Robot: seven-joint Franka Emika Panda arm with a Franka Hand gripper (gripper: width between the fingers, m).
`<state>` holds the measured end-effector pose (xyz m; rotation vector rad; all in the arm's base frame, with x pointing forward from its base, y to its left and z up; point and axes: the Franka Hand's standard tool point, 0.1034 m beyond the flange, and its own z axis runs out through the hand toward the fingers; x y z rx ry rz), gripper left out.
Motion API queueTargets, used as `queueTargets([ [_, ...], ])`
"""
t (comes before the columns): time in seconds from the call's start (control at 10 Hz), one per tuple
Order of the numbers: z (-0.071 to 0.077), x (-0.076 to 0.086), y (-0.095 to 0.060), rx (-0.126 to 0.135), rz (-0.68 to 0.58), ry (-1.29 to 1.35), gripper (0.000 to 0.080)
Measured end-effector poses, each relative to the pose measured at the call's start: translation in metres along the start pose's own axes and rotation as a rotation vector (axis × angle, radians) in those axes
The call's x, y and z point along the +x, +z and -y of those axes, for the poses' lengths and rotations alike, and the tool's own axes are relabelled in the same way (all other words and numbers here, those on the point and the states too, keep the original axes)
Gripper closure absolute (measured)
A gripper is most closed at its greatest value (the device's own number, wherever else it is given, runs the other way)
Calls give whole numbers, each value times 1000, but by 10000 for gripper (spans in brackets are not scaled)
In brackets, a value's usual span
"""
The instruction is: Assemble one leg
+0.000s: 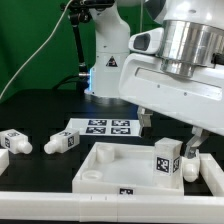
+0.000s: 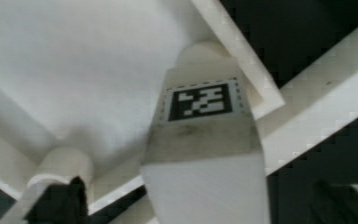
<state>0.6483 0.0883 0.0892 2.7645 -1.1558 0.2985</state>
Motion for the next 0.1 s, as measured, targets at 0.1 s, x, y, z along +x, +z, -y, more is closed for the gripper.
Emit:
queueTargets([
  [0.1,0,0,0,0,0,0,157],
])
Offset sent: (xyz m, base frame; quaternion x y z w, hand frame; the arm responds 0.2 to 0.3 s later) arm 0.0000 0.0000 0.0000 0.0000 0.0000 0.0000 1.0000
